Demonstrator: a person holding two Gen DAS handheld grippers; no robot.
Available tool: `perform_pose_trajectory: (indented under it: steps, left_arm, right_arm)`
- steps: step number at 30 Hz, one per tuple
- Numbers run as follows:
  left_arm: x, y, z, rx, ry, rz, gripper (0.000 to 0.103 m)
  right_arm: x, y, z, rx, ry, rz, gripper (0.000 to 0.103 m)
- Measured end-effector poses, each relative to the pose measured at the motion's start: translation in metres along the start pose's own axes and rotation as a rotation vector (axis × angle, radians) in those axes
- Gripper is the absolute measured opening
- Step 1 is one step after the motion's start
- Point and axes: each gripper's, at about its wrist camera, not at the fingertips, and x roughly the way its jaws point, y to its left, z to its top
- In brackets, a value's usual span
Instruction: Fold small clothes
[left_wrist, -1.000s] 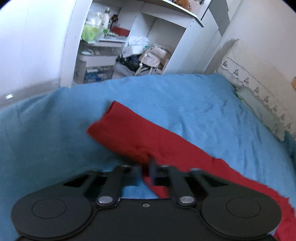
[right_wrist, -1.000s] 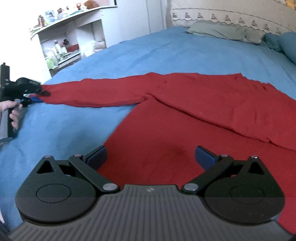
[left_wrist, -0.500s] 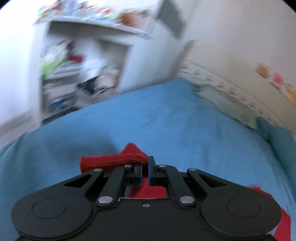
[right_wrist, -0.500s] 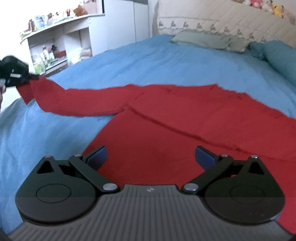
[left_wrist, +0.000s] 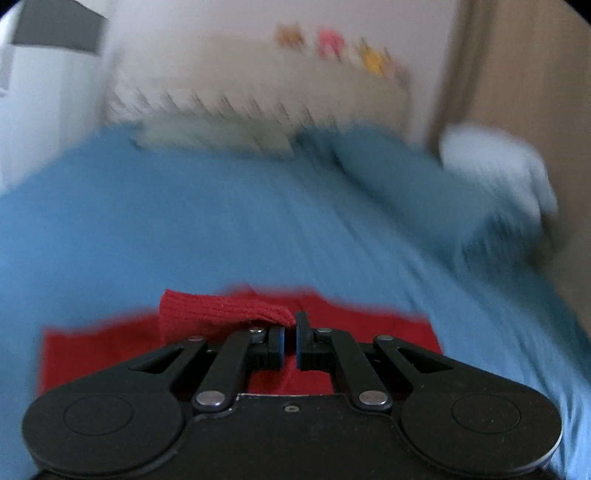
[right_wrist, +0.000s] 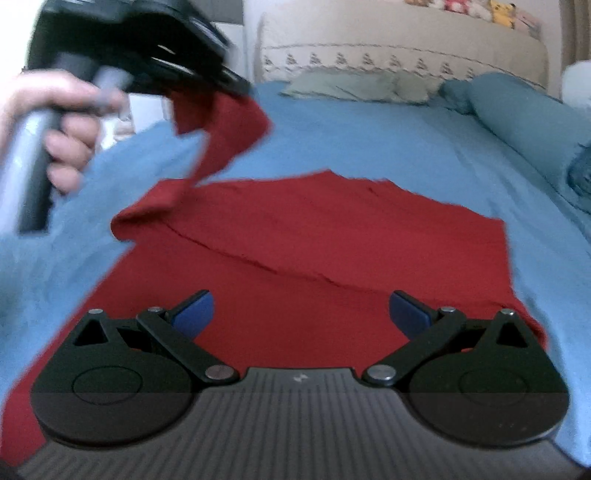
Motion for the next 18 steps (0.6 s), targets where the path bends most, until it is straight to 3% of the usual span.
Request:
perform_pose_trajectory:
  steps: [5, 9, 11, 12, 16, 18]
  left_arm:
    - [0.065, -0.026, -0.061, 0.069, 0.196, 0.016, 0.006]
    - [0.067, -0.029, -0.077, 0.119, 0.186, 0.007, 0.017]
    - [0.058, -0.029, -0.074, 0.129, 0.181, -0.004, 0.062]
    - [0.051, -0.026, -0.073, 0.131, 0.170, -0.006, 0.072]
    - [0.010, -0.010, -0.065, 0.143, 0.085, 0.050, 0.097]
    - [0.000, 0.005, -0.065, 0.128, 0.053, 0.096, 0.100]
  right_arm:
    - [0.001, -0.032, -0.027, -0.011, 0.070, -0.037, 0.103]
    - [0.005, -0.046, -0.046, 0.013, 0.110, -0.012, 0.103]
    - [0.006, -0.046, -0.050, 0.005, 0.110, -0.013, 0.103]
    - [0.007, -0.047, -0.050, 0.003, 0.109, -0.015, 0.103]
    - [0.005, -0.042, -0.044, 0.004, 0.064, -0.027, 0.103]
    - [0.008, -0.036, -0.032, -0.012, 0.020, -0.042, 0.103]
